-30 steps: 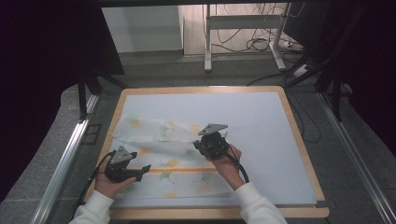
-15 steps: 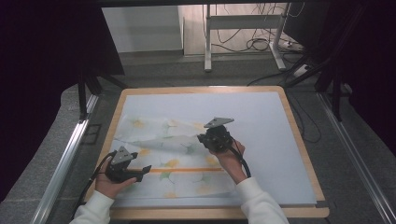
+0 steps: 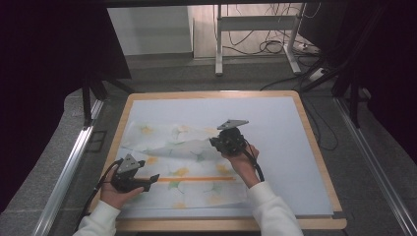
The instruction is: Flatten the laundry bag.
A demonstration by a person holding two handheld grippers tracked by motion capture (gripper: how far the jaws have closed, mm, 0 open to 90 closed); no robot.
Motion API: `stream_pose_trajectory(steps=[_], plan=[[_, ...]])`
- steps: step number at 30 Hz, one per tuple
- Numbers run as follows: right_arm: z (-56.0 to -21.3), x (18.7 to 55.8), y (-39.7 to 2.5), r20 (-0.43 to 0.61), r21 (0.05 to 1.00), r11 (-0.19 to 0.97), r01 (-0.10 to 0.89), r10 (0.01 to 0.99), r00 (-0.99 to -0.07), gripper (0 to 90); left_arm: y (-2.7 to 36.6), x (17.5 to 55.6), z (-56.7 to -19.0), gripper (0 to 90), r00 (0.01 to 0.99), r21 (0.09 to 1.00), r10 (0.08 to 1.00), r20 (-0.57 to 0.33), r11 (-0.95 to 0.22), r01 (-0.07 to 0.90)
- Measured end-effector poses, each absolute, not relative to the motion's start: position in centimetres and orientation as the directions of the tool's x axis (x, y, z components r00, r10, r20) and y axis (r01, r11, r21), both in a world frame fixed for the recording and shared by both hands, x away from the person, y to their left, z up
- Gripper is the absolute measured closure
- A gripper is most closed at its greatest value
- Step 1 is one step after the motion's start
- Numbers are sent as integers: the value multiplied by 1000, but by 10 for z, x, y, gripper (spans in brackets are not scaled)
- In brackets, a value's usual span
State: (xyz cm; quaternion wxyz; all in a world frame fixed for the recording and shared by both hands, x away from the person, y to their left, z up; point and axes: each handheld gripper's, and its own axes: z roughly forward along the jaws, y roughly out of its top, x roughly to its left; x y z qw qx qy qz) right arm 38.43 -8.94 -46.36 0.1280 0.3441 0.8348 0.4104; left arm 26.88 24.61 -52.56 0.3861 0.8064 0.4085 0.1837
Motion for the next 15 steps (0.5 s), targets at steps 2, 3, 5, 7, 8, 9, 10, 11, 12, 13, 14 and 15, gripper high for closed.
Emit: stream_pose_trajectory(steps=[2,3,5,7,8,9,10,11,12,13,14,15], plan=[[-462,387,-89,65,772,429,469,680,-730,866,246,269,-526,225,600,773,800,-20,-368,517],[-461,389,-88,61,772,431,468,682,-729,866,246,269,-526,225,600,772,800,-20,-369,517],[-459,392,-88,57,771,431,469,687,-725,866,246,269,-526,226,600,773,800,-20,-369,517],[-457,397,-88,54,764,435,476,693,-719,866,246,269,-526,225,593,777,805,-16,-363,515],[-455,400,-88,51,765,432,478,699,-713,866,246,269,-525,224,588,780,809,-14,-359,513],[-454,403,-88,54,763,429,484,704,-708,866,247,269,-525,222,584,781,811,-15,-355,513],[-454,405,-88,55,764,426,485,706,-706,866,247,269,-525,222,584,783,812,-17,-352,513],[-453,409,-89,56,763,422,489,711,-701,867,247,269,-525,222,585,782,811,-18,-353,513],[-452,413,-89,62,758,418,501,719,-693,867,247,269,-525,222,584,782,811,-16,-355,513],[-452,416,-89,63,757,415,505,723,-688,867,247,269,-525,222,583,782,812,-13,-355,512],[-451,419,-89,66,756,409,511,729,-681,867,247,269,-525,223,582,785,813,-13,-353,509],[-451,422,-90,65,756,407,513,733,-677,867,247,269,-524,223,582,787,813,-13,-351,508]])
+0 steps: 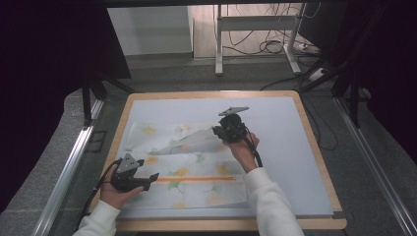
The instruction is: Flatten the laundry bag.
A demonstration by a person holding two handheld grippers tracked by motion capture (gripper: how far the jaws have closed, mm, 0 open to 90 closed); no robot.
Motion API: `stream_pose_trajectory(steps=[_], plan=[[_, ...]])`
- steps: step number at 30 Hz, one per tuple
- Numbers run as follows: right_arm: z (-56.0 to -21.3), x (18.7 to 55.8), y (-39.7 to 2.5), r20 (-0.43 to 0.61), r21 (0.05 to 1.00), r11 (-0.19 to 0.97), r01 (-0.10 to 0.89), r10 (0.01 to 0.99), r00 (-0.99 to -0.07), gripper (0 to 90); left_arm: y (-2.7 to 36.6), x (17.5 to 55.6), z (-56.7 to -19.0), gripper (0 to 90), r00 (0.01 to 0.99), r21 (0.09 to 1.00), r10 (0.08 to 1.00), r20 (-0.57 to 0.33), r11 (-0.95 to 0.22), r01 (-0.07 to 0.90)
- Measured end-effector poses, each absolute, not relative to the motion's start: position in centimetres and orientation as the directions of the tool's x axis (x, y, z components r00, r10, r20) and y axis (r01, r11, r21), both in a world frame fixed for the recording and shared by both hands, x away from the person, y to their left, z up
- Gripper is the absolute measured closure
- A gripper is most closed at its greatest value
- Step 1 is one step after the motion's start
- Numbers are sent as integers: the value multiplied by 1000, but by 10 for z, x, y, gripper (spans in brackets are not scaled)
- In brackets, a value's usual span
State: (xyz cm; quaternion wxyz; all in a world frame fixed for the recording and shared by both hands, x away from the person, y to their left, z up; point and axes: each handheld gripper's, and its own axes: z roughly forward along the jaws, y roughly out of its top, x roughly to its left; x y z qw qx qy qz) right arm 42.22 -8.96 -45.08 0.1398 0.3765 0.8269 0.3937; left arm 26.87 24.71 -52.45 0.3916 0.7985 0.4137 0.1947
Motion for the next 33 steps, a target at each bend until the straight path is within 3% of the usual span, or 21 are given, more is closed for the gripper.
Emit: stream_pose_trajectory(steps=[11,33], plan=[[-451,447,-87,52,735,407,543,763,-644,867,247,269,-525,222,587,784,809,-17,-354,510],[-479,498,-100,157,694,273,667,847,-509,866,246,270,-525,223,593,781,805,-20,-358,512]])
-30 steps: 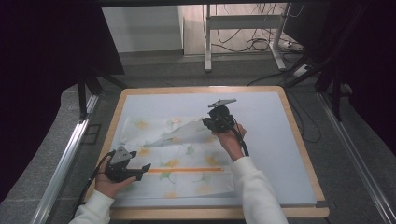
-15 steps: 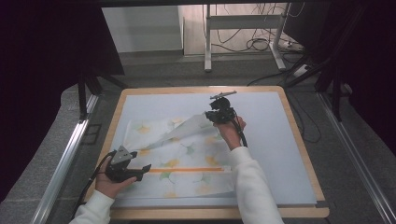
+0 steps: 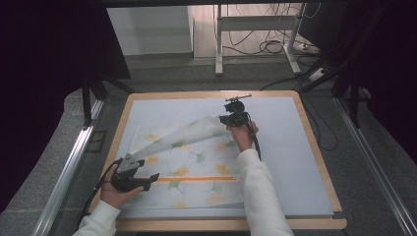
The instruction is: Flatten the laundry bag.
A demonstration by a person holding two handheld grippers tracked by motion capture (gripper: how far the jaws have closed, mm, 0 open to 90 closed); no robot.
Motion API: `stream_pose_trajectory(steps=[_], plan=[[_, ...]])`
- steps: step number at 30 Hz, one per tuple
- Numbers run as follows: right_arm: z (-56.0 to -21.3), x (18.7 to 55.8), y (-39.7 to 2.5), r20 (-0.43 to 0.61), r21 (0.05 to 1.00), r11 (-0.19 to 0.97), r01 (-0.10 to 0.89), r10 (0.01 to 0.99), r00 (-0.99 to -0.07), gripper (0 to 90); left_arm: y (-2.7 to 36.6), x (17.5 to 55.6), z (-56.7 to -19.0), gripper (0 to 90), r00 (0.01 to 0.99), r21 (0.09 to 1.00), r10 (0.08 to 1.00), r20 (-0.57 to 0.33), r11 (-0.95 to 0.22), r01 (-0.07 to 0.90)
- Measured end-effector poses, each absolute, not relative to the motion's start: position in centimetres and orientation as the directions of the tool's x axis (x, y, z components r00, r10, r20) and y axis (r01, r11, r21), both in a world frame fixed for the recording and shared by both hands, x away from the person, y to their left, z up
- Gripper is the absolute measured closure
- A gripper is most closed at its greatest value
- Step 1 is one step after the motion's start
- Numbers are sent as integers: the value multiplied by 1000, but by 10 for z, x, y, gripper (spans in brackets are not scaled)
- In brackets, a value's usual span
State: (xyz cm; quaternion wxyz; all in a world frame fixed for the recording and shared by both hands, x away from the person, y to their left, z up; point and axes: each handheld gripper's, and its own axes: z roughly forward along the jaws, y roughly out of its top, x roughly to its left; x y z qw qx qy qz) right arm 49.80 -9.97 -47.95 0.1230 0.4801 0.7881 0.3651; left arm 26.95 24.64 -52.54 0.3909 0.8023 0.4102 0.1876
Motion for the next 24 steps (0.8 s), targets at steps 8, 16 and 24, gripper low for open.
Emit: stream_pose_trajectory(steps=[8,16,24], plan=[[-482,512,-105,162,693,238,680,868,-469,866,246,270,-526,222,593,780,805,-17,-361,512],[-486,525,-117,170,700,193,687,890,-424,863,248,271,-527,222,592,777,805,-25,-357,519],[-486,527,-131,185,716,159,680,896,-404,822,248,271,-527,224,592,780,805,-25,-355,516]])
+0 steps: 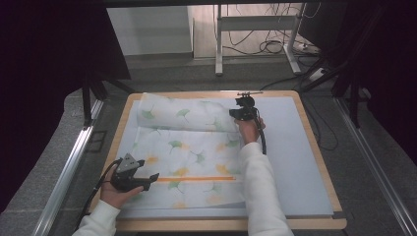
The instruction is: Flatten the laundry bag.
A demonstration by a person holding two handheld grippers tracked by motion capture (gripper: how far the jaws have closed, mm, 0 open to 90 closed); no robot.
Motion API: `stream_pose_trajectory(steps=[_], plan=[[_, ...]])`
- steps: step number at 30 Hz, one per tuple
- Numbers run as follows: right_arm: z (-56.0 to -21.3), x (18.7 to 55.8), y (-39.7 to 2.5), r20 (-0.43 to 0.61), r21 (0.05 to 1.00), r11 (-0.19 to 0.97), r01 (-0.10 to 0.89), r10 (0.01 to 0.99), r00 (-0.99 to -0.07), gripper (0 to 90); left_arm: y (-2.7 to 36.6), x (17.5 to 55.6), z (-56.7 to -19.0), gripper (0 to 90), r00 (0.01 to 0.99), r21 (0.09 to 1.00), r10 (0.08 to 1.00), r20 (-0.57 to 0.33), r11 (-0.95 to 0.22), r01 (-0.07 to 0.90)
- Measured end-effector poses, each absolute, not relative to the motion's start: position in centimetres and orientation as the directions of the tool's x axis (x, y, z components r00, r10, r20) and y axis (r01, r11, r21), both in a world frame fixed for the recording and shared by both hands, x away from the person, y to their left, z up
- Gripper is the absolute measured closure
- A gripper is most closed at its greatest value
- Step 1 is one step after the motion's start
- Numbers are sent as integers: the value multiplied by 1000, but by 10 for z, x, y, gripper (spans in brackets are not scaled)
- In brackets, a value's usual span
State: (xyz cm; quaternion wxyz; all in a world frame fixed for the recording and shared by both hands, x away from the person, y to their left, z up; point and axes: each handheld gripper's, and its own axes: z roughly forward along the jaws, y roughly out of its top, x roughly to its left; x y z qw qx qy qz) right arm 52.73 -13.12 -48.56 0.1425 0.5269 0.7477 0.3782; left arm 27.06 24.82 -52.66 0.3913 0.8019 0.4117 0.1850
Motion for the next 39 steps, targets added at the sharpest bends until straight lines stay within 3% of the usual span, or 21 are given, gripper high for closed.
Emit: stream_pose_trajectory(steps=[5,8,10,14,17,26,33,39], plan=[[-477,522,-136,119,743,171,647,918,-378,538,248,271,-527,224,593,778,804,-26,-356,517],[-469,515,-139,104,775,163,611,920,-377,528,247,271,-527,224,595,776,803,-27,-358,519],[-463,510,-138,104,784,178,595,907,-408,566,247,271,-527,224,596,775,802,-27,-360,519],[-459,496,-128,100,781,272,561,833,-544,786,246,271,-527,223,597,774,802,-26,-362,520],[-463,491,-117,111,759,328,562,786,-609,866,246,271,-527,223,598,773,801,-24,-364,520],[-490,507,-89,134,700,391,598,751,-647,887,245,271,-528,223,597,771,802,-22,-366,520],[-520,543,-79,158,674,327,662,812,-562,889,245,271,-528,223,599,769,801,-23,-368,522],[-528,551,-94,173,679,238,694,867,-467,891,246,272,-528,223,601,773,799,-27,-364,519]])
